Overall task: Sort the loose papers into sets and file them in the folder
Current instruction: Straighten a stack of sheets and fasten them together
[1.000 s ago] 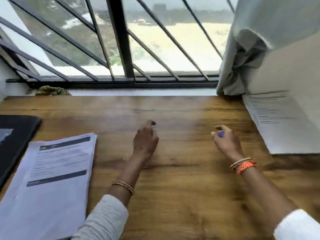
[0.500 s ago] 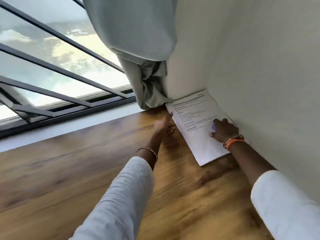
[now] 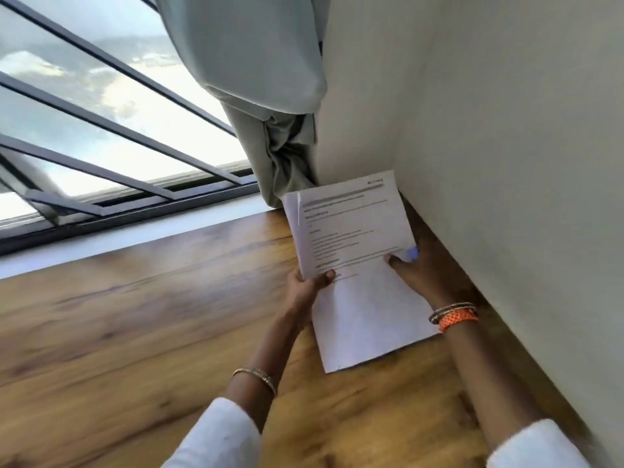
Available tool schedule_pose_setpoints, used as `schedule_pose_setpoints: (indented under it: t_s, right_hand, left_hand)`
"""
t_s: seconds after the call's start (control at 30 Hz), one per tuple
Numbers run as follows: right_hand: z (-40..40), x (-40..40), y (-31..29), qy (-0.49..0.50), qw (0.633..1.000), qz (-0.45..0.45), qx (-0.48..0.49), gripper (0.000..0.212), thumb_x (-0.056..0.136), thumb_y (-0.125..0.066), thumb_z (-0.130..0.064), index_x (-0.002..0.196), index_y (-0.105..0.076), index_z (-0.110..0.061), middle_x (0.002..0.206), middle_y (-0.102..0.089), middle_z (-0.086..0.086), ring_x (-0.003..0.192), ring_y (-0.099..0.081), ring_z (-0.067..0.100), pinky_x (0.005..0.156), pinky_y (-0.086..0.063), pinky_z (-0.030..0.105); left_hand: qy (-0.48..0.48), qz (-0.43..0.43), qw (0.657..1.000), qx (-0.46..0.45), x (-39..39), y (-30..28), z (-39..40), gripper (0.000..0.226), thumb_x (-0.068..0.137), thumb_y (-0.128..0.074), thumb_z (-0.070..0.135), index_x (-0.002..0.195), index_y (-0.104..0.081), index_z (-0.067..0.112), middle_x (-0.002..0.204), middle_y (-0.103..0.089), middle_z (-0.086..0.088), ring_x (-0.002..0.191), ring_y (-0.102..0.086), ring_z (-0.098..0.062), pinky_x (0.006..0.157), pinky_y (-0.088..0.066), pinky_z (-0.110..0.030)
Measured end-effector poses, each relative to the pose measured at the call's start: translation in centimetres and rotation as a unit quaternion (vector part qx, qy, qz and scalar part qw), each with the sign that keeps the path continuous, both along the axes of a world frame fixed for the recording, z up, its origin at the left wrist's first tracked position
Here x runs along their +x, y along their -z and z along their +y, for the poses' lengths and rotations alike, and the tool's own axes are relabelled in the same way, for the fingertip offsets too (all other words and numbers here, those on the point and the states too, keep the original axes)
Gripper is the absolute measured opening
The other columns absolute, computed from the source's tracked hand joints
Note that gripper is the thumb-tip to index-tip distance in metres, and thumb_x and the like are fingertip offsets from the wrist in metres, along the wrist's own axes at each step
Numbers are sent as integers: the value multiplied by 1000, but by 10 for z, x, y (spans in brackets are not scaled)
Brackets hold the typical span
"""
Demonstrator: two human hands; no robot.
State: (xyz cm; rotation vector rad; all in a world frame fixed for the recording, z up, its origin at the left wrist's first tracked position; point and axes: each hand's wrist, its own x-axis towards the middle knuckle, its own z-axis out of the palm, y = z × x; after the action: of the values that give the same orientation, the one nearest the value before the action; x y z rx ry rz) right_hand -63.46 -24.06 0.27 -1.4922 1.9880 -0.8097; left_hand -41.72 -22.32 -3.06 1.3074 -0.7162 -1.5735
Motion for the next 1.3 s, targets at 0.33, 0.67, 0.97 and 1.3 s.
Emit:
schedule_pose_setpoints:
  t_s: [0.33,0.67,0.97,1.3]
  right_hand:
    - [76,195,-82,-197,919,-335,-70,15,88,-64,-2,75,-58,-2,56,-43,9,45,-34,14,41,-28,24]
    - [128,278,-14,-117,952,-271,-76,33,90,-60,-6,64,-55,-26,57,-56,-8,51,-53,11,55,-40,25]
    - [129,272,-22,-148,986,-77,-24,20,89,-55,-17,70,-61,-14,76,-65,11,75,-59,34,61,-42,33]
    - [230,230,24,-227,936,26,267,18,88,-60,-31,94,-56,-14,95,-65,3,88,-62,24,72,-52,37]
  left_hand:
    - [-118,-86,956,-256,205,-113,129,33,72,-72,16,103,-72,28,108,-70,-5,100,-65,-24,81,-56,-38]
    - [-210,-134,950,-190,256,-45,183,12,87,-64,17,97,-69,20,91,-73,9,86,-66,-8,76,-52,-30]
    - [-136,-96,976,-141,287,-65,181,25,94,-54,19,117,-60,11,109,-71,-1,97,-68,-17,75,-55,-29]
    - [-179,-237,955,14,281,27,206,13,96,-51,23,108,-54,20,110,-66,-9,103,-63,-29,94,-50,-47]
